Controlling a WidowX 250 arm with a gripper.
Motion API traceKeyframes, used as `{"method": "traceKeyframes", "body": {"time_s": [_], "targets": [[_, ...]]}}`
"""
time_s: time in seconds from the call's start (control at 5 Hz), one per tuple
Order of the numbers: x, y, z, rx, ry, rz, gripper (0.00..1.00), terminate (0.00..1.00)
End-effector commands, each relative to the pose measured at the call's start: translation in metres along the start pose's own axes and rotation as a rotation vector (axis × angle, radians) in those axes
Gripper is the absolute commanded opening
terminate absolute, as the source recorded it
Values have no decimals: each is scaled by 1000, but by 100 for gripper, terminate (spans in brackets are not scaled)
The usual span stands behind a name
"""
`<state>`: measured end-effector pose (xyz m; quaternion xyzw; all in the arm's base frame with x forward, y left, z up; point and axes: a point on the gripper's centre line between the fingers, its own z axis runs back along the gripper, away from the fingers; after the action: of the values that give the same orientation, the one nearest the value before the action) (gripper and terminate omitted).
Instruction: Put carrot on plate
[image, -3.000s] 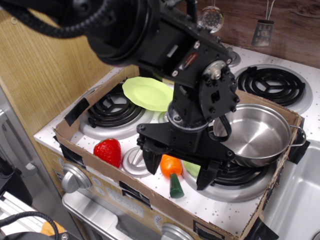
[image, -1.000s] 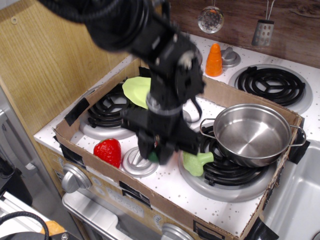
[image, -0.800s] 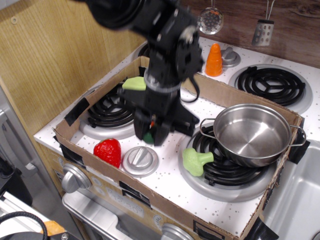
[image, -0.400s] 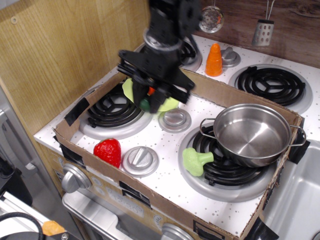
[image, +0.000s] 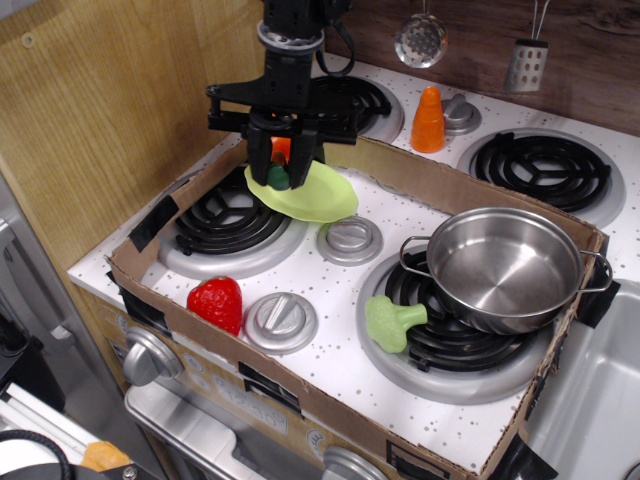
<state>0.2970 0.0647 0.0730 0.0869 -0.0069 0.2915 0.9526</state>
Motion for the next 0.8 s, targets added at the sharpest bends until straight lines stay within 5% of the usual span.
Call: {"method": "traceKeyframes", "body": {"time_s": [0.0, 0.6], "targets": [[3, -26, 3, -34, -6, 305, 0, 0], [12, -72, -28, -90, 47, 210, 0, 0]]}}
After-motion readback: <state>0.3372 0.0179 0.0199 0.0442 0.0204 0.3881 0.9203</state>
